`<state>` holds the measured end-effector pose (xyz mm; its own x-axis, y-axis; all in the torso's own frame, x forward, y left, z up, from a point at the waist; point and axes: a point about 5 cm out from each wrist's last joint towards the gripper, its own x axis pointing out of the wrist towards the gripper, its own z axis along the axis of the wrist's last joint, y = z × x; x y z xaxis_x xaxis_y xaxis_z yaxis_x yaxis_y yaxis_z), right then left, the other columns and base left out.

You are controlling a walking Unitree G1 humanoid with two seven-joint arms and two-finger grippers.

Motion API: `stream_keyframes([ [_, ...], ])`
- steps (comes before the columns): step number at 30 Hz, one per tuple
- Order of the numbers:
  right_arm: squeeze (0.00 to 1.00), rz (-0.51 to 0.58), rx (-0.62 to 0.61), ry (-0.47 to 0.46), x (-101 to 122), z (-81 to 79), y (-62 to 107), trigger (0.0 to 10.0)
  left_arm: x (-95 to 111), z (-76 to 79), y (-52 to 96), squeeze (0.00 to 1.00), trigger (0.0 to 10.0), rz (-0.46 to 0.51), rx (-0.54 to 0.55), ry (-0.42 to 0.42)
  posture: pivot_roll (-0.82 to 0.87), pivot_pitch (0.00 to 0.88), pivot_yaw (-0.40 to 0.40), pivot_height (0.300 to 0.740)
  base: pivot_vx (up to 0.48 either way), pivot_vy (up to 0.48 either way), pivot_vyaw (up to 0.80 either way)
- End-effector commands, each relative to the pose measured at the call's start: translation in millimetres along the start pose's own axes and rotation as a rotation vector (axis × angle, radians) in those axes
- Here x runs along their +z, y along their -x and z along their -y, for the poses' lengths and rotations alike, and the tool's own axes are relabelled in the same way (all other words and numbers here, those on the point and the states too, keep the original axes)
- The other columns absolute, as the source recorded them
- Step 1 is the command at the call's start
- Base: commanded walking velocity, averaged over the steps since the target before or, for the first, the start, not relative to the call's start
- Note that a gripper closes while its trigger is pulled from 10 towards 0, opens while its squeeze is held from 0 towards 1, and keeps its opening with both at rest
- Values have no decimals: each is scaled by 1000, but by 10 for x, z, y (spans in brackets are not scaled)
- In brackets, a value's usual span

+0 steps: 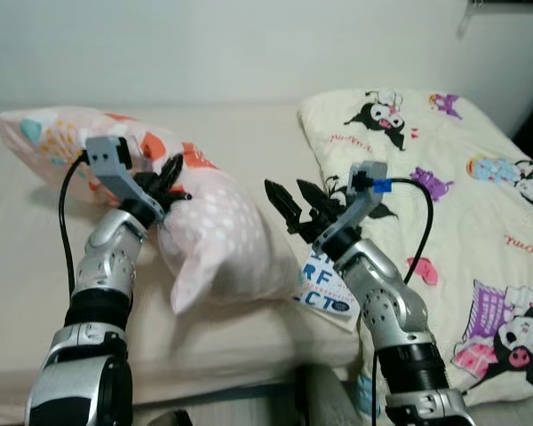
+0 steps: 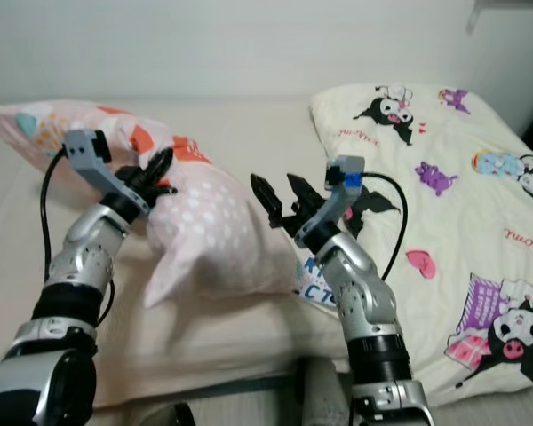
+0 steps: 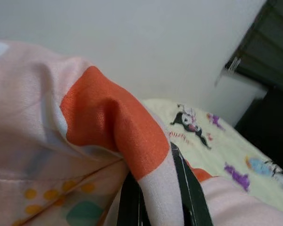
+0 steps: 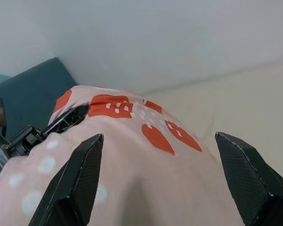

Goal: Clean up the room

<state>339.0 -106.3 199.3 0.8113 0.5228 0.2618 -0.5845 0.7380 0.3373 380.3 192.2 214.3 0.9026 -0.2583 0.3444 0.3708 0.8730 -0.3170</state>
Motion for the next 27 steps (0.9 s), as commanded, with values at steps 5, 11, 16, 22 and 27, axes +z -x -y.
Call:
stream_keyframes([
  [5,0,19,5,5,41,18,-11,10000,205,17,-60,0,10000,45,15,12,-204,63,-7,677,-115,0,0],
  [11,0,25,9,10,61,20,-15,10000,243,-12,-44,0,10000,70,39,5,-203,62,-8,697,-320,0,0],
  [16,0,32,10,12,72,20,-17,10000,263,-26,-29,0,10000,76,52,9,-205,60,-7,717,0,0,0],
  [22,0,37,11,14,84,22,-14,10000,250,-4,-44,0,10000,67,49,8,-209,58,-5,731,0,0,0],
  [27,0,41,8,17,91,29,-7,10000,189,25,-66,0,10000,11,60,-12,-208,59,-7,740,-382,0,0],
])
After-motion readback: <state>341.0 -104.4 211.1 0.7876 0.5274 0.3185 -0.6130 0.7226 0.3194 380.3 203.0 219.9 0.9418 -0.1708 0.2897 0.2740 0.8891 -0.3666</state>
